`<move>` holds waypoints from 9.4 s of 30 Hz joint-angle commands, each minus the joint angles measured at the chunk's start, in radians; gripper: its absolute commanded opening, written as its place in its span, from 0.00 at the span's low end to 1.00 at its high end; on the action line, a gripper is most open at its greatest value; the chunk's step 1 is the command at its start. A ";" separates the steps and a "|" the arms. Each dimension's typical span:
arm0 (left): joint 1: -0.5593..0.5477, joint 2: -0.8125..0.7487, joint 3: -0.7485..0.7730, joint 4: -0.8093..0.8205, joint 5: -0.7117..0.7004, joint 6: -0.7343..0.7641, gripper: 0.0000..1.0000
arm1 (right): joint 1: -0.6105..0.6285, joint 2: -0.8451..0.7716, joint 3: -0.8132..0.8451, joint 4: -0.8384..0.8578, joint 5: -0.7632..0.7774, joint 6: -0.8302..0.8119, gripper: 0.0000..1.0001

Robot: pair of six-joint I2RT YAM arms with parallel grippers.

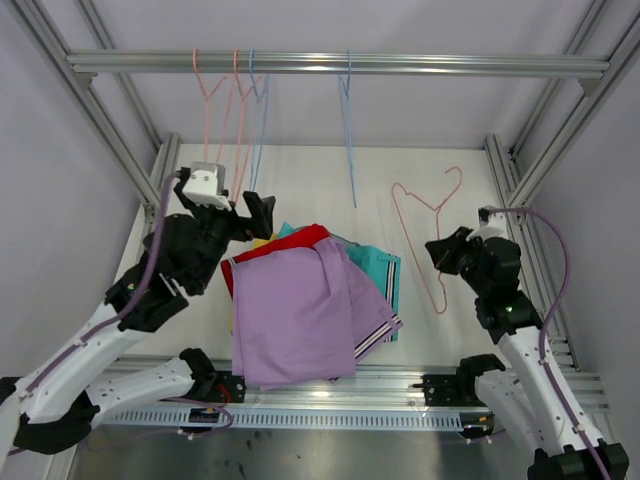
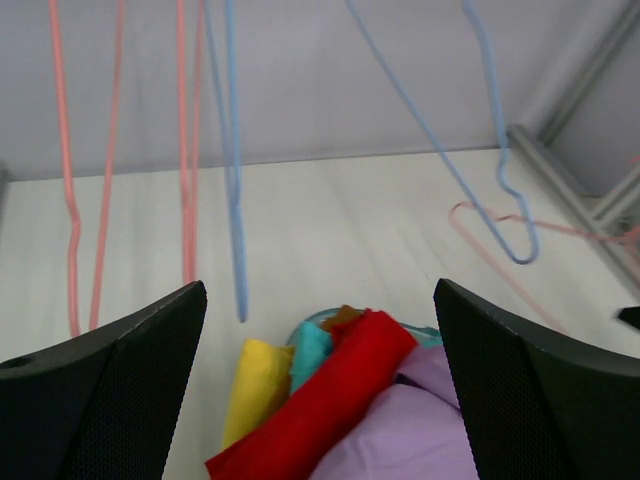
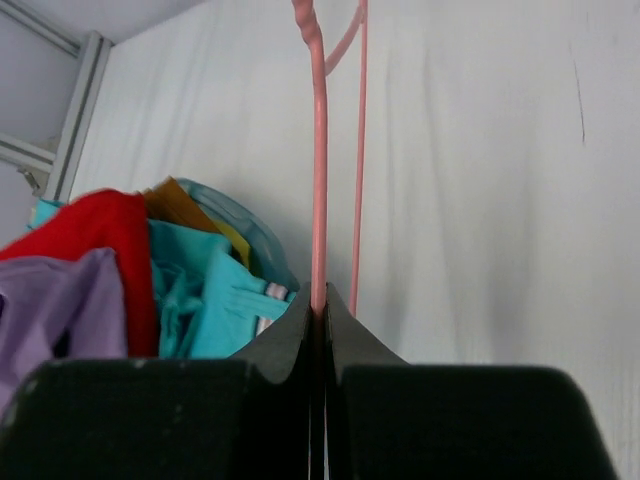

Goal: Remove the trousers from the hanger
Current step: Place the trousers in the bin, then place the hanger at the clothesline, then move the hanger to the clothesline, then reset both arms

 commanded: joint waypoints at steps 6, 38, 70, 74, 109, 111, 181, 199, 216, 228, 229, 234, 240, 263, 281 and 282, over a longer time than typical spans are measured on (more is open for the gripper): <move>0.201 -0.155 -0.257 0.329 -0.027 0.041 0.99 | 0.164 0.215 0.426 -0.070 0.185 -0.191 0.00; 0.209 -0.287 -0.374 0.432 -0.096 0.090 0.99 | 0.379 0.906 1.258 -0.183 0.500 -0.369 0.00; 0.211 -0.309 -0.404 0.510 -0.107 0.257 0.99 | 0.410 0.406 0.605 -0.012 0.414 -0.176 0.68; 0.253 -0.271 -0.435 0.582 -0.141 0.345 0.99 | 0.447 0.274 0.487 0.016 0.428 -0.134 0.68; 0.680 0.118 -0.266 0.400 0.391 0.029 0.25 | 0.503 0.219 0.048 0.467 0.212 -0.128 0.72; 0.680 0.128 -0.260 0.384 0.398 0.021 0.21 | 0.502 0.223 0.039 0.470 0.216 -0.125 0.72; -0.024 0.462 0.152 0.038 -0.170 0.078 0.71 | 0.378 0.193 -0.075 0.444 0.101 -0.077 0.75; -0.026 0.066 -0.172 -0.070 0.334 -0.133 0.78 | 0.384 0.206 -0.081 0.387 0.152 -0.059 0.75; -0.078 0.073 -0.618 -0.102 0.120 -0.597 0.65 | 0.385 0.460 -0.067 0.548 0.111 -0.027 0.76; -0.078 0.059 -0.236 -0.235 -0.111 -0.388 0.77 | 0.405 0.455 -0.024 0.529 0.080 -0.030 0.78; -0.076 0.067 -0.172 -0.238 -0.130 -0.323 0.79 | 0.407 0.461 -0.012 0.515 0.080 -0.036 0.79; -0.069 0.118 0.019 -0.138 -0.167 -0.120 0.85 | 0.411 0.475 0.100 0.369 0.089 -0.091 0.83; 0.143 0.190 0.053 -0.100 0.066 -0.081 0.89 | 0.405 0.492 0.290 0.064 0.279 -0.154 1.00; 0.218 -0.023 -0.269 0.145 0.103 -0.087 0.92 | 0.480 0.533 0.799 -0.511 0.583 -0.272 0.99; 0.218 -0.033 -0.294 0.177 0.048 -0.048 0.94 | 0.574 0.007 0.368 -0.196 0.862 -0.433 0.99; 0.218 -0.030 -0.289 0.174 0.049 -0.049 0.94 | 0.574 0.009 0.381 -0.218 0.871 -0.423 0.99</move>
